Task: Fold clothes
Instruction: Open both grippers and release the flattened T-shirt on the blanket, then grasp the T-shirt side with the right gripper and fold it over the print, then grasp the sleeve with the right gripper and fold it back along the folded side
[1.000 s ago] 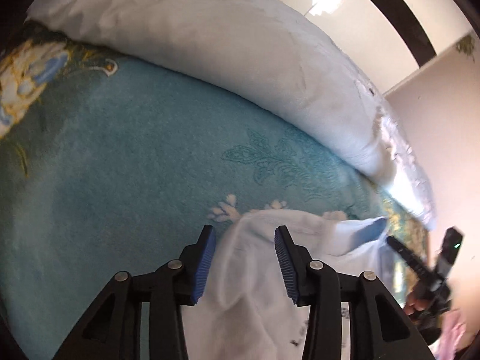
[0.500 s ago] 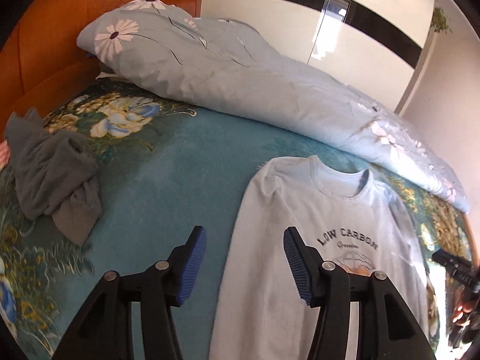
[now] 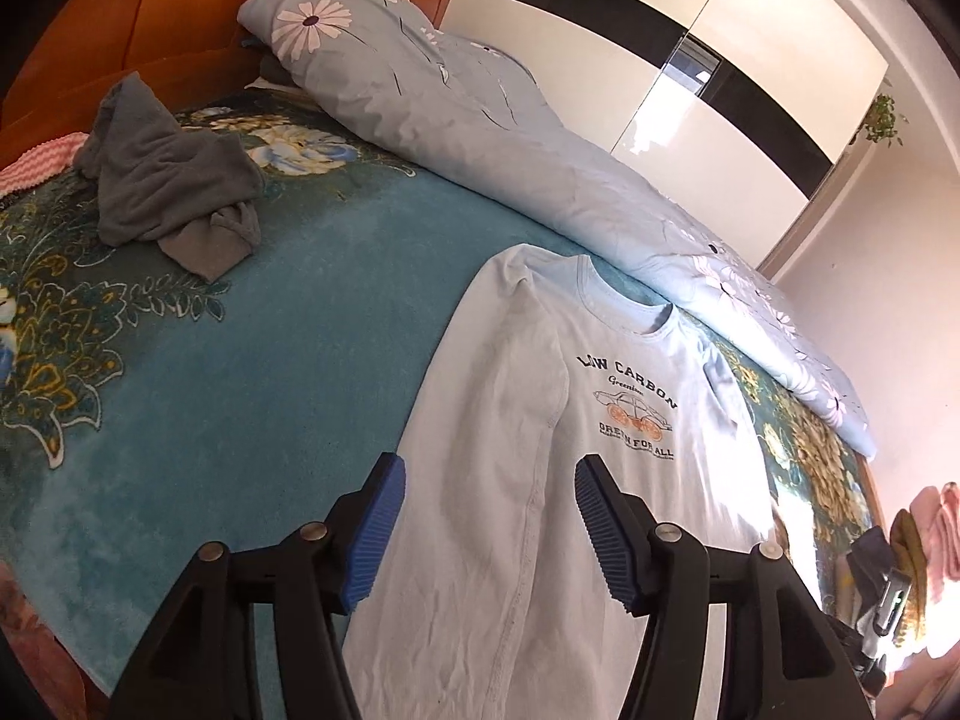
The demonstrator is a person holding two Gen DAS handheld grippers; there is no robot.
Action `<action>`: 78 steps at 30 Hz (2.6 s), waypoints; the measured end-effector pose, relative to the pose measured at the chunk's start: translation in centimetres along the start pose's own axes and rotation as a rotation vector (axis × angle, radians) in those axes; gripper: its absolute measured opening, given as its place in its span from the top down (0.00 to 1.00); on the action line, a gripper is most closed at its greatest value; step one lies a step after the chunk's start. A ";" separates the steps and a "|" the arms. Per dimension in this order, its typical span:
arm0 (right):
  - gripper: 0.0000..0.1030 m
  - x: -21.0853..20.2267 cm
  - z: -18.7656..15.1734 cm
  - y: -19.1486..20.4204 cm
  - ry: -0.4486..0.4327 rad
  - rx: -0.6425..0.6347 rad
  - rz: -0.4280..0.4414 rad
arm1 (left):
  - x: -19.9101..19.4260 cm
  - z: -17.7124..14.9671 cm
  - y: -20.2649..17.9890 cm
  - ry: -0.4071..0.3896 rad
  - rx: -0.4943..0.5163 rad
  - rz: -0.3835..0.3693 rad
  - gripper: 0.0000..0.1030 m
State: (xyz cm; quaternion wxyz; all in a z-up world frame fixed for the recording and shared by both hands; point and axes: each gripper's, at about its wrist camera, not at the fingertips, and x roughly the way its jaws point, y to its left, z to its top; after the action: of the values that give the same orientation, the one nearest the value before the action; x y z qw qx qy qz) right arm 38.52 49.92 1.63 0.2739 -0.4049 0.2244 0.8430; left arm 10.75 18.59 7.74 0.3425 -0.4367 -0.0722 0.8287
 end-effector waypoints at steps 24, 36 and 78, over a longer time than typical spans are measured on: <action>0.92 -1.3 5.8 -9.7 -0.119 0.130 -0.433 | 1.0 -2.5 3.3 0.105 -0.034 0.063 0.38; 0.39 -6.6 4.1 8.8 -0.297 -0.225 -0.011 | -0.2 -3.2 5.6 0.080 -0.087 0.052 0.38; 0.93 -2.8 15.6 32.3 0.041 -0.277 0.729 | -3.0 -1.0 13.2 -0.016 -0.191 -0.031 0.36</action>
State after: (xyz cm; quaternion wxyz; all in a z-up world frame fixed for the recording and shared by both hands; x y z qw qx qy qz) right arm 10.45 34.32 17.84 -0.1052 -0.3484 0.2430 0.8992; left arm 6.03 6.51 3.61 0.3113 -0.4595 -0.1606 0.8162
